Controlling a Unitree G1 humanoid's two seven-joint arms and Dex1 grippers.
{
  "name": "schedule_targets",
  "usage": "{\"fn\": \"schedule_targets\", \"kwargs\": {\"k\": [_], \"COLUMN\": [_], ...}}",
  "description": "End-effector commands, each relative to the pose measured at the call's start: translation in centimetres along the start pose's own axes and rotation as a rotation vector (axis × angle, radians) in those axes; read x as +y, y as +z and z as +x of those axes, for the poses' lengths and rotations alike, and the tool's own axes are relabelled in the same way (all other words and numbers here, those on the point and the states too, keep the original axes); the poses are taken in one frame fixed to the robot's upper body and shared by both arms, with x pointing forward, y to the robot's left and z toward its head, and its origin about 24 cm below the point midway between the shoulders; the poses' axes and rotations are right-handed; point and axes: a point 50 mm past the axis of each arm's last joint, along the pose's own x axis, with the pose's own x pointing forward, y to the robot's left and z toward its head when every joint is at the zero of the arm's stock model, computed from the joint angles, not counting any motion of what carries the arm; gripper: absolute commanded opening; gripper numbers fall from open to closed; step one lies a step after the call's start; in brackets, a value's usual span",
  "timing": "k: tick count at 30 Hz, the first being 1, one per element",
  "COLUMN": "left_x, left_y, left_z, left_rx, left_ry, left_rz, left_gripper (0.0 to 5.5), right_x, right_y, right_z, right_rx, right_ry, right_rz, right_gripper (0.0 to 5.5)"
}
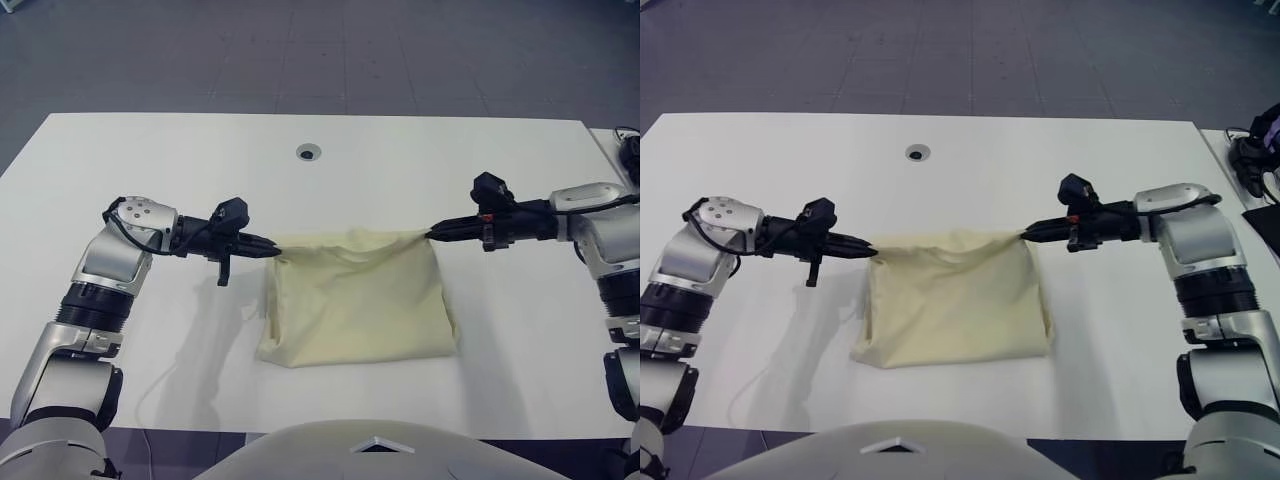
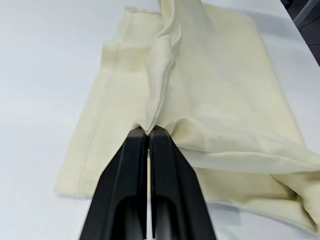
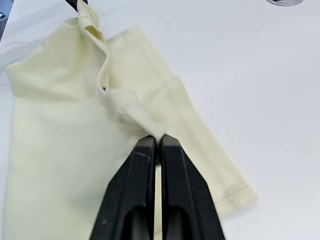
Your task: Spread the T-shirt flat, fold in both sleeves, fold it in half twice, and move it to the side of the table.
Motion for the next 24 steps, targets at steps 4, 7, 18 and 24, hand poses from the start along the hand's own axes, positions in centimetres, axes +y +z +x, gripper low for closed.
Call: {"fn": "schedule_targets", "kwargs": {"k": [4, 7, 18, 24], "left_x": [2.0, 2.2, 3.8, 4.2], "left_y": [-0.6, -1.6, -2.1, -1.3], "left_z": [1.5, 1.8, 2.6, 0.1], "left_rx": [0.043, 0.064, -0.105, -0.176], "left_ry": [0.071, 0.079, 0.351, 0.538], "left_rz": [0.021, 0.0, -0.049, 0.024], "left_gripper": [0.0, 0.0, 1.33, 2.23], "right_x": [-1.7, -2.6, -4.9, -2.5], "right_y": [-0.9, -1.7, -1.2, 0.2], "right_z": [1.0, 0.9, 0.7, 0.9], "right_rx": [0.015, 0.013, -0.265, -0.349], "right_ry": [-0.089, -0.154, -0.466, -0.438], "right_rz": [0.004, 0.035, 0.153, 0.121], "right_gripper": [0.01, 0.01, 1.63, 1.65]}}
